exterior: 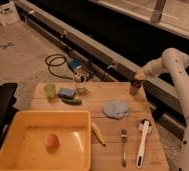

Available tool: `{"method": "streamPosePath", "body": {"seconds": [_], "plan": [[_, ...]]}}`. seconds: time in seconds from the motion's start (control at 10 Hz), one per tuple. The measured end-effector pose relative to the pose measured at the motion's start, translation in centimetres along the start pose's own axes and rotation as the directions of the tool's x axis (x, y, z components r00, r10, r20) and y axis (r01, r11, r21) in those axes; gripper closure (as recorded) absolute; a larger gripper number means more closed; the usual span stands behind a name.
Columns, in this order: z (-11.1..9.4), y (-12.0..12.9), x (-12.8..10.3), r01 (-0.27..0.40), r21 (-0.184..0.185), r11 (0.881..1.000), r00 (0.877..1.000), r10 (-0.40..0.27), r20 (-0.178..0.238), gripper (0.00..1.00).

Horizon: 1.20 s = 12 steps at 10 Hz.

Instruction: Place grapes in metal cup

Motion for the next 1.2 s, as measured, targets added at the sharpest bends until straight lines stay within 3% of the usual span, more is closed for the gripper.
{"method": "streamPosePath", "body": {"seconds": [0.2, 0.3, 0.8, 1.0, 1.2], "plan": [[0.5, 0.6, 0.6, -0.016, -0.017, 1.0, 1.0, 0.016, -0.003, 0.3], [0.4, 0.8, 0.8, -0.02, -0.02, 1.0, 1.0, 0.02, -0.006, 0.27], [0.6, 1.6, 1.2, -0.023, -0.041, 0.999, 0.999, 0.022, -0.026, 0.27], [0.1, 1.4, 1.0, -0.014, -0.034, 0.999, 1.0, 0.013, -0.028, 0.27], [-1.9, 0.7, -1.2, 0.023, -0.002, 1.0, 1.0, -0.023, -0.009, 0.27]]}}
